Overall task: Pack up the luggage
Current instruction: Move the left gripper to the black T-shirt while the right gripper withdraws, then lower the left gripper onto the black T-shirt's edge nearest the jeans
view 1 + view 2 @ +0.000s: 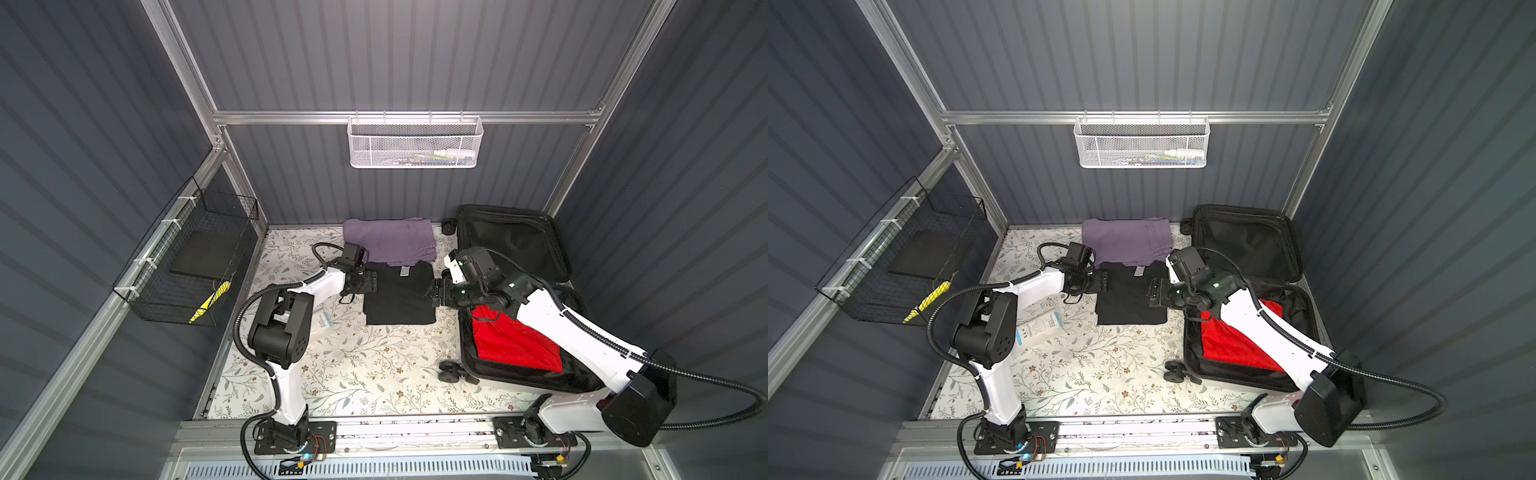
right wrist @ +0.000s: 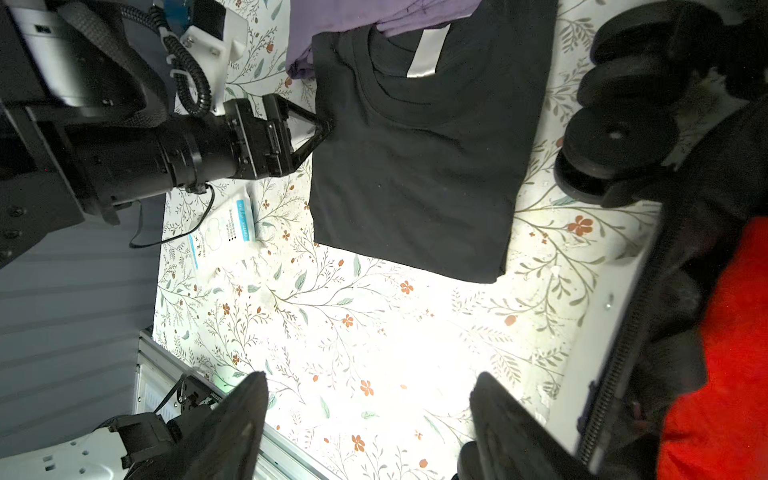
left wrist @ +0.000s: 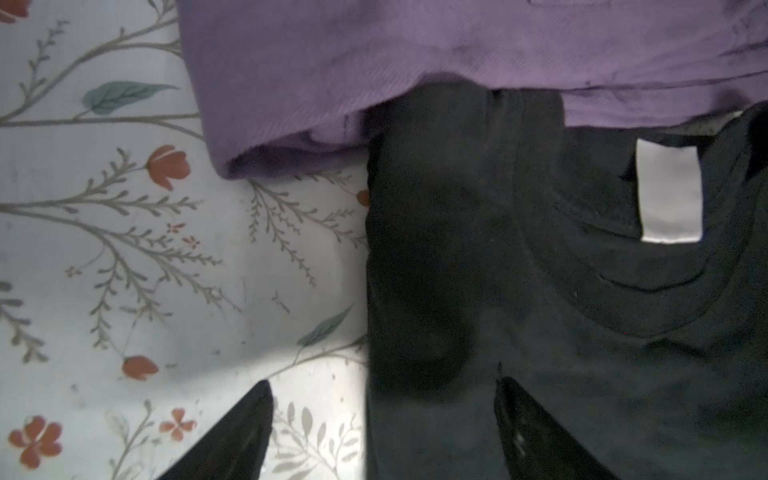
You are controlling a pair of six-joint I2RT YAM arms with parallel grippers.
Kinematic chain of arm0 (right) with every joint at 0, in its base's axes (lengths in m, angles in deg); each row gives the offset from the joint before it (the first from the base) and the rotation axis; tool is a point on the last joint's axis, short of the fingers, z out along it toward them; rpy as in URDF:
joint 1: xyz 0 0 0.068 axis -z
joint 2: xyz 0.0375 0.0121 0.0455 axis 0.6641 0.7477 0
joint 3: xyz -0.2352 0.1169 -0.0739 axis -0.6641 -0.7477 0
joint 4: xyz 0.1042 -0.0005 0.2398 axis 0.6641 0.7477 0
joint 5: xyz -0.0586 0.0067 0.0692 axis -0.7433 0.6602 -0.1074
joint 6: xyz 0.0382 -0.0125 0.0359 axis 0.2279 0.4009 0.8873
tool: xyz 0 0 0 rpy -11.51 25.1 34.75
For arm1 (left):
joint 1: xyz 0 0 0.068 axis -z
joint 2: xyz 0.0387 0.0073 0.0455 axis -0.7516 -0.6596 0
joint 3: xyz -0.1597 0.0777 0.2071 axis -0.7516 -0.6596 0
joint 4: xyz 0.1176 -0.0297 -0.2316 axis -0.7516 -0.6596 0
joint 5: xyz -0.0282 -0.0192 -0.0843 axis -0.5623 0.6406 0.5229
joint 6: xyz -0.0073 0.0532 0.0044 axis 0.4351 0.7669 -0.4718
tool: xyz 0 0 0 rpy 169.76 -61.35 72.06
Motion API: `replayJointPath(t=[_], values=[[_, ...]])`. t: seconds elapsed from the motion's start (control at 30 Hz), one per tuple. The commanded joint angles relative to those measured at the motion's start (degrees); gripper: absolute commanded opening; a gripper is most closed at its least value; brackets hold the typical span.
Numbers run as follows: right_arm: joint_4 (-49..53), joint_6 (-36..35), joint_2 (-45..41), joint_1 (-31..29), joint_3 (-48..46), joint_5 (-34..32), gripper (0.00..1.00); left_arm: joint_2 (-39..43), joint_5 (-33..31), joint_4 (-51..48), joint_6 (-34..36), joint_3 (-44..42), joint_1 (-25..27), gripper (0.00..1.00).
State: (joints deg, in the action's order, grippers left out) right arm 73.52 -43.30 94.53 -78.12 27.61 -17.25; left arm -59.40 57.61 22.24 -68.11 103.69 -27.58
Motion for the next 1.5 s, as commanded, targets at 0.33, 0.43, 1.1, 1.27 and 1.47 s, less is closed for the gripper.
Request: replayJointPath(t=[0.33, 0.43, 1.1, 1.27, 1.47], values=[[0.5, 0.8, -2.8, -0.5, -3.5, -2.0, 0.79, -9.0, 3.6, 3.6, 2.3, 10.3, -0.3, 0.78], [0.7, 0.9, -3.3, -0.5, -4.0, -2.2, 0.79, -10.3, 4.9, 4.1, 1.7, 11.4, -0.3, 0.73], [1.7, 1.6, -3.3, -1.5, -4.9, -3.4, 0.79, -11.6, 0.4, 4.2, 2.3, 11.1, -0.3, 0.75], [2.4, 1.5, -3.4, -1.8, -4.4, -3.9, 0.79, -13.0, -1.0, 3.2, 3.1, 12.3, -0.4, 0.79], [2.5, 1.4, -2.7, -1.9, -4.5, -4.0, 0.79, -14.2, 3.5, 5.4, 2.5, 12.6, -0.4, 0.68]])
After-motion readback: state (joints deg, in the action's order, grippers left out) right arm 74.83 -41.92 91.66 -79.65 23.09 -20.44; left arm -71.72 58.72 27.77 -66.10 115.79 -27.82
